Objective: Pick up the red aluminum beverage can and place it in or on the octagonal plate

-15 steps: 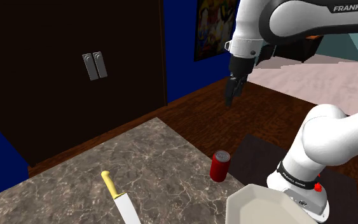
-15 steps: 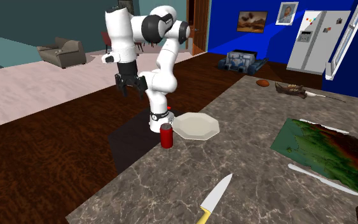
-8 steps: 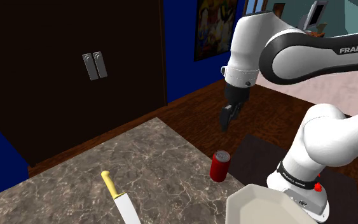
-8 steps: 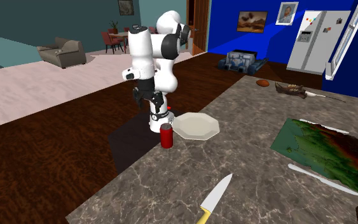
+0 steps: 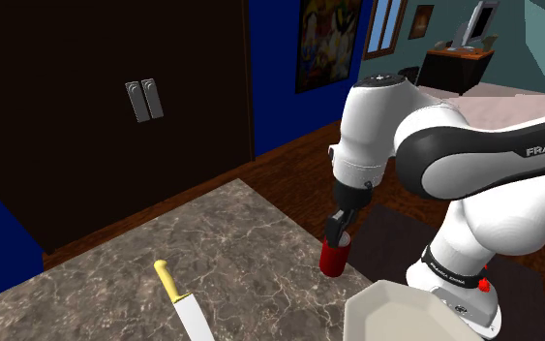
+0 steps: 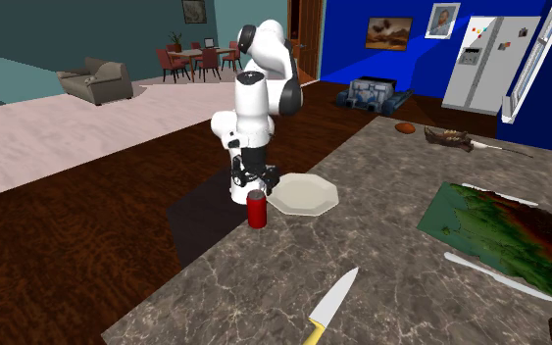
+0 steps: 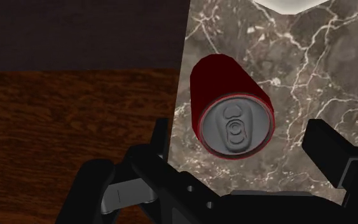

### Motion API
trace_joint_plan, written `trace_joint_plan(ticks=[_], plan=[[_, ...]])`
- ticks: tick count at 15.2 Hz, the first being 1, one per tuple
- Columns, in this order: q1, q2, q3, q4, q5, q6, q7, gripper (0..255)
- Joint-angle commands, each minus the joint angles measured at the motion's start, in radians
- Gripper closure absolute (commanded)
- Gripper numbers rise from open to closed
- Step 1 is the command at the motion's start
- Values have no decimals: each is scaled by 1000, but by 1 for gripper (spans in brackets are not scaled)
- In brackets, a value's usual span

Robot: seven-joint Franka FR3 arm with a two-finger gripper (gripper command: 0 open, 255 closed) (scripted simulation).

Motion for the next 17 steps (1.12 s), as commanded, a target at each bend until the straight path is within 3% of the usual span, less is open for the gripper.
trace_joint_plan(ticks=[1, 7, 15, 16, 17], plan=[[5, 16, 20, -17, 15, 33, 10, 0], [11, 77, 60, -73, 50, 150, 5, 0], [11, 77, 60, -73, 50, 150, 5, 0], [11, 77, 60, -73, 50, 150, 5, 255], [11, 77, 60, -73, 50, 150, 5, 255]])
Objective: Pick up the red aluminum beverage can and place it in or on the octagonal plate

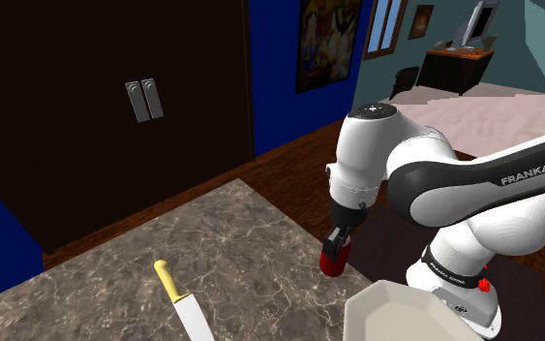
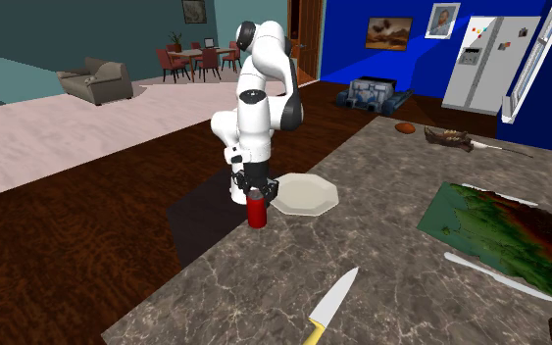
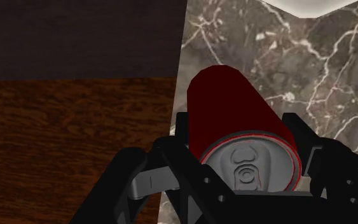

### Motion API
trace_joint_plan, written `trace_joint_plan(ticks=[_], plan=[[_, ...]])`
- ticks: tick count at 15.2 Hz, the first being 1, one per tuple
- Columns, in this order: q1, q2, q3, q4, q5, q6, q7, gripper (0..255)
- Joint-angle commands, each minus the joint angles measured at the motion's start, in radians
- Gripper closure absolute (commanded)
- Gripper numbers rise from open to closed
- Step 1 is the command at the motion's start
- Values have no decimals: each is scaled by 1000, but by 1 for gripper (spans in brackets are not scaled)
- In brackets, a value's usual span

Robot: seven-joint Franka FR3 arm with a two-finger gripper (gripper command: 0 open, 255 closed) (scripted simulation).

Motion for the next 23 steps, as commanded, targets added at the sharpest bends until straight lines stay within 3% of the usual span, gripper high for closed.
trace_joint_plan(ticks=[1, 8, 23], plan=[[0, 0, 0, 0, 0, 0, 0, 255], [0, 0, 0, 0, 0, 0, 0, 255], [-16, -111, -87, 142, -77, -251, 10, 255]])
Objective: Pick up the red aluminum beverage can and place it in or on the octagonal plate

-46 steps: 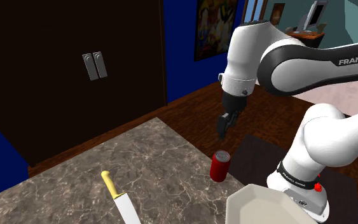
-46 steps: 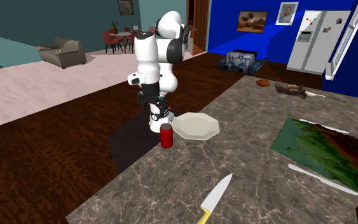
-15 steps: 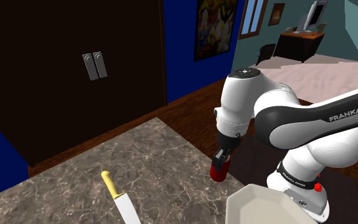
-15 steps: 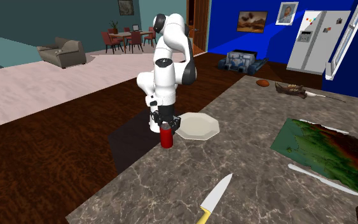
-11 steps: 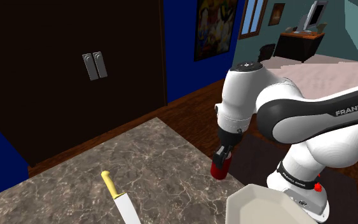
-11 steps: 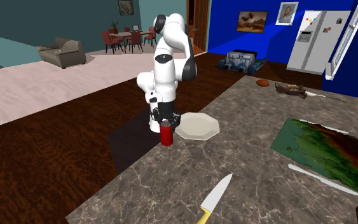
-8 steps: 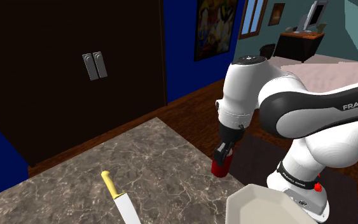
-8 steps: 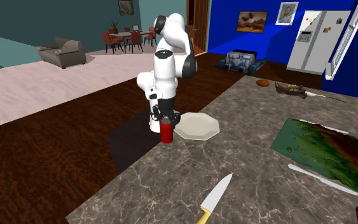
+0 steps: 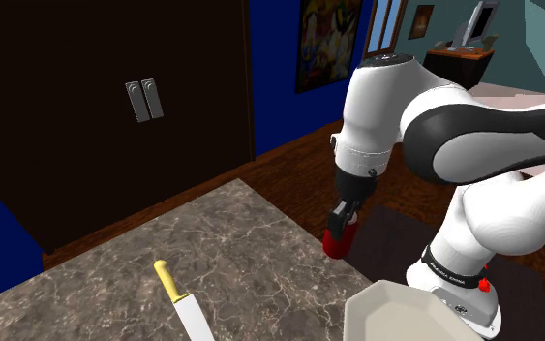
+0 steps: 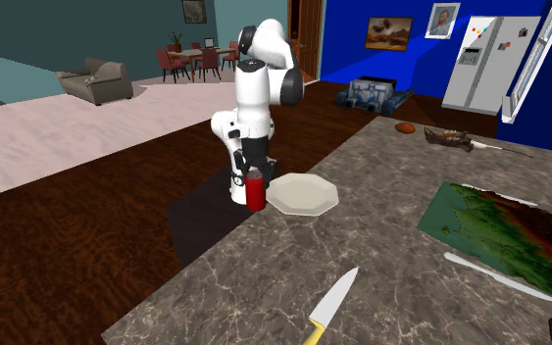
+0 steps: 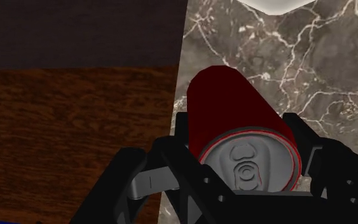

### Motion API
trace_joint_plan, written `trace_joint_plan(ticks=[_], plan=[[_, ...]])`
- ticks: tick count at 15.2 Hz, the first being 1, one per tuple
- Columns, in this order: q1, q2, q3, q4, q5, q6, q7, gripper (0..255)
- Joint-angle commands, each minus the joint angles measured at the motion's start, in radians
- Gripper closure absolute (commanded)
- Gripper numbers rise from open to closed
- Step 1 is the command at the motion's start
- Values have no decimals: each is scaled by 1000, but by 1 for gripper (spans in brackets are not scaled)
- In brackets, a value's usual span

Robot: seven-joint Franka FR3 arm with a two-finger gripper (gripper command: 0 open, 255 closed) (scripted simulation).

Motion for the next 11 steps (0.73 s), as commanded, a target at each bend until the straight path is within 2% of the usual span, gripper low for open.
trace_joint_plan(ticks=[1, 2, 11], plan=[[-2, -9, -10, 22, -9, -32, 2, 255], [-2, -10, -11, 23, -10, -33, 2, 255], [201, -269, 83, -14, 126, -238, 211, 255]])
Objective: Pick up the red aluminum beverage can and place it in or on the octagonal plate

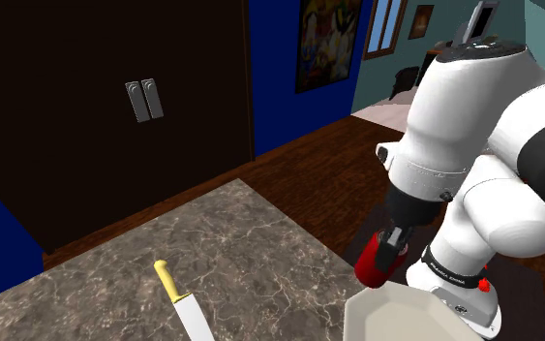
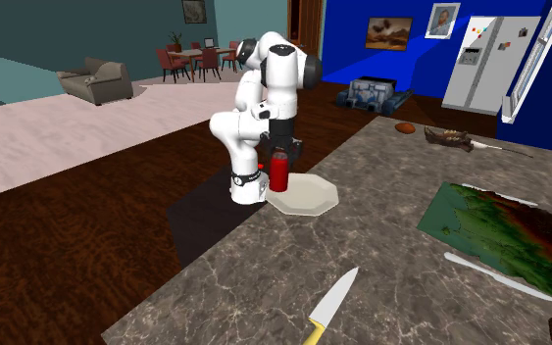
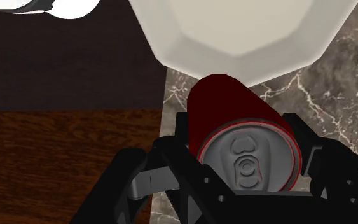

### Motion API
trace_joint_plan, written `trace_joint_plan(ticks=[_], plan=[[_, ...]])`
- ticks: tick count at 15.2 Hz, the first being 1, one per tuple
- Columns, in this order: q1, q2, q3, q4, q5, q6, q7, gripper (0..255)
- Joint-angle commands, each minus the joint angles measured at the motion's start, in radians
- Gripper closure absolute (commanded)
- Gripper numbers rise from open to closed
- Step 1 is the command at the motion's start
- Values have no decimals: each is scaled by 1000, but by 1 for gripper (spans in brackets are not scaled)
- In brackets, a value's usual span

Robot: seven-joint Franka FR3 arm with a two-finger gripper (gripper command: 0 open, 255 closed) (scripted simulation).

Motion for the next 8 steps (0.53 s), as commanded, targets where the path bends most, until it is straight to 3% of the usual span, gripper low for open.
trace_joint_plan(ticks=[1, 8], plan=[[46, -47, 29, -2, 37, -40, 55, 255], [178, -150, 138, 59, 160, -167, 256, 255]])
